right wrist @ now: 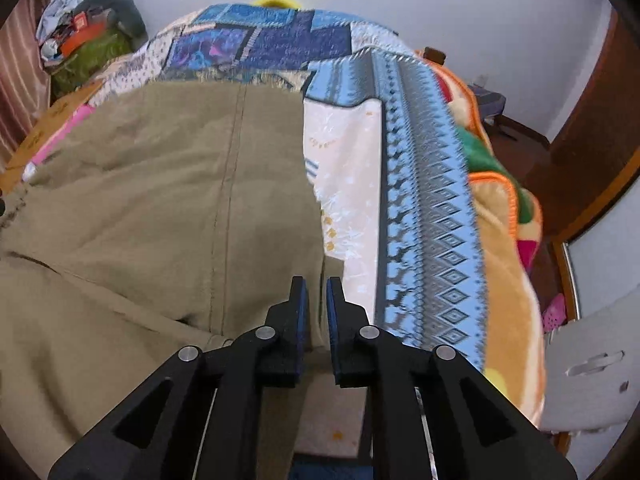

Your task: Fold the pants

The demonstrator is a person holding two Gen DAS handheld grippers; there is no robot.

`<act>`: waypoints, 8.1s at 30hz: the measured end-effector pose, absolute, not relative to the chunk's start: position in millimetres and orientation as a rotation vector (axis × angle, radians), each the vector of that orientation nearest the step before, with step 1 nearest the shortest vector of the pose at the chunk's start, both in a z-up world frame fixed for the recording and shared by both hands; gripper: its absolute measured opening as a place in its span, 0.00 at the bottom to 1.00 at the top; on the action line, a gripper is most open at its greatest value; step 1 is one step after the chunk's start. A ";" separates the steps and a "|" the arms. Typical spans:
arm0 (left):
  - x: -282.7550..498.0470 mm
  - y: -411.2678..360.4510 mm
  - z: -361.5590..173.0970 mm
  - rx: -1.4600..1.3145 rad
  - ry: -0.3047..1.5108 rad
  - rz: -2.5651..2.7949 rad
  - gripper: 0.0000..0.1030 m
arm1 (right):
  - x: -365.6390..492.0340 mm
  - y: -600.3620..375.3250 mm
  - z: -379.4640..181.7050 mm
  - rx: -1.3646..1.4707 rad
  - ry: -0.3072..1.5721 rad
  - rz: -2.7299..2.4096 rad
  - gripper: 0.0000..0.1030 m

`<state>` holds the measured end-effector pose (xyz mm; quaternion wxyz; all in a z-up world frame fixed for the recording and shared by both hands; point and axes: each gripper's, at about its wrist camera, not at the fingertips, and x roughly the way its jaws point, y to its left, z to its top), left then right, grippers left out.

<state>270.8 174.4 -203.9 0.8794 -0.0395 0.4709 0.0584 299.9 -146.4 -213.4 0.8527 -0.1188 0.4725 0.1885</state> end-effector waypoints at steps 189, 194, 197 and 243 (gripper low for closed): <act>87.9 105.0 -153.3 -0.033 0.905 -0.022 0.58 | 75.7 -159.2 -147.7 -0.061 0.829 0.641 0.35; 99.4 135.5 -173.3 -0.148 0.959 0.017 0.58 | 89.4 -189.4 -158.0 -0.011 0.864 0.501 0.35; 102.4 139.8 -190.3 -0.192 0.997 0.008 0.58 | 94.2 -201.3 -171.4 0.007 0.902 0.447 0.35; 142.6 151.7 -160.4 -0.048 0.909 0.108 0.74 | 126.1 -205.9 -171.0 0.023 0.896 0.426 0.43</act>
